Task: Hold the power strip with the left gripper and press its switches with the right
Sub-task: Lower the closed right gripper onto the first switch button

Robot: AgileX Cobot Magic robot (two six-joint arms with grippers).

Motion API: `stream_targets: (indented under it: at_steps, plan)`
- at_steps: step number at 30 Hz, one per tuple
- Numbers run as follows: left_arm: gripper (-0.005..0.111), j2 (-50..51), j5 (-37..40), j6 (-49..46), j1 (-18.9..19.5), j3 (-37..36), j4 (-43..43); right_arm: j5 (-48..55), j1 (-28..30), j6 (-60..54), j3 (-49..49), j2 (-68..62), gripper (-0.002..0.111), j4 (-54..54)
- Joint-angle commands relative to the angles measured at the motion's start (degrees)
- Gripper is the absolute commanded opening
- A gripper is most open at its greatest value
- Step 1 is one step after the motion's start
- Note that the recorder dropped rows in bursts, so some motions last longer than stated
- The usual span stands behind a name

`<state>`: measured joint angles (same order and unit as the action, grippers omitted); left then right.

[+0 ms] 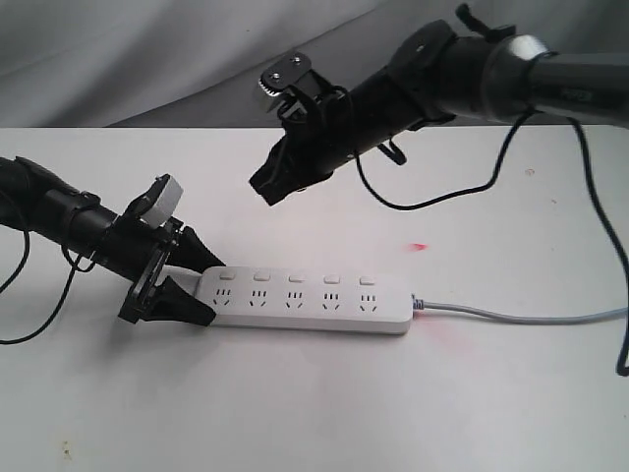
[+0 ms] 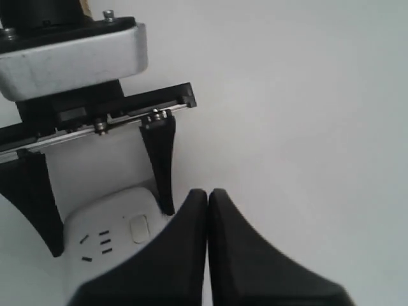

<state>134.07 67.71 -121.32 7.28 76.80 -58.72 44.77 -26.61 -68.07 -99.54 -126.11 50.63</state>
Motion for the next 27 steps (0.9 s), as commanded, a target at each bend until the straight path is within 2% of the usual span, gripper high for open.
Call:
stream_targets:
  at_steps: [1,13,20,27]
  plan:
    - [0.045,2.57,-7.2,1.44,0.12,-1.18,11.17,2.65,-2.03,0.49,-5.26,-4.59,0.0,-0.97]
    - [0.045,2.57,-6.48,1.44,0.12,-1.18,11.17,4.36,-7.02,-0.86,-6.56,-7.57,0.0,-4.54]
    - [0.045,2.57,-6.48,1.44,0.12,-1.18,11.17,4.73,-7.29,1.63,-6.56,-7.57,0.0,-9.44]
    - [0.045,2.57,-6.48,1.44,0.12,-1.18,11.17,4.63,-7.76,1.96,-6.56,-9.26,0.0,-9.13]
